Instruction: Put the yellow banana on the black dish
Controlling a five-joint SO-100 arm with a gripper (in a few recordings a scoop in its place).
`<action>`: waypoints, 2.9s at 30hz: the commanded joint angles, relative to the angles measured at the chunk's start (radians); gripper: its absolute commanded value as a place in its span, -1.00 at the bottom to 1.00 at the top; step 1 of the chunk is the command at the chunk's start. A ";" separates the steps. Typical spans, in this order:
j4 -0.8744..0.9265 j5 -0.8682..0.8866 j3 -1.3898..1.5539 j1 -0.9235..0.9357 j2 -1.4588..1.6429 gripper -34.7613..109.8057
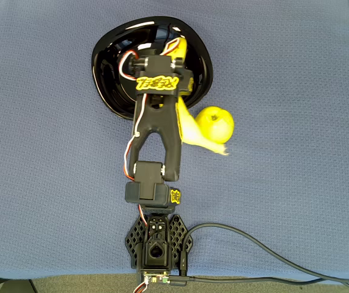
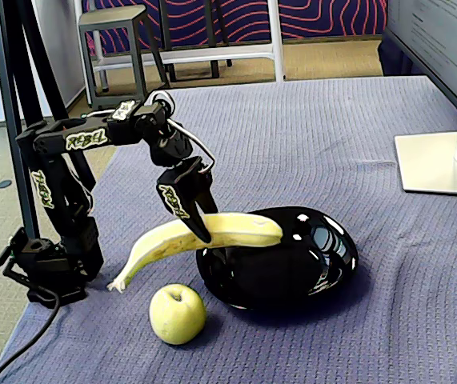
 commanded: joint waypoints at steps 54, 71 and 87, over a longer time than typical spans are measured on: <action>-0.187 0.371 -0.653 -0.114 -0.692 -0.52; -0.143 0.408 -0.598 -0.104 -0.687 -0.37; -0.074 0.505 -0.584 -0.147 -0.647 -0.07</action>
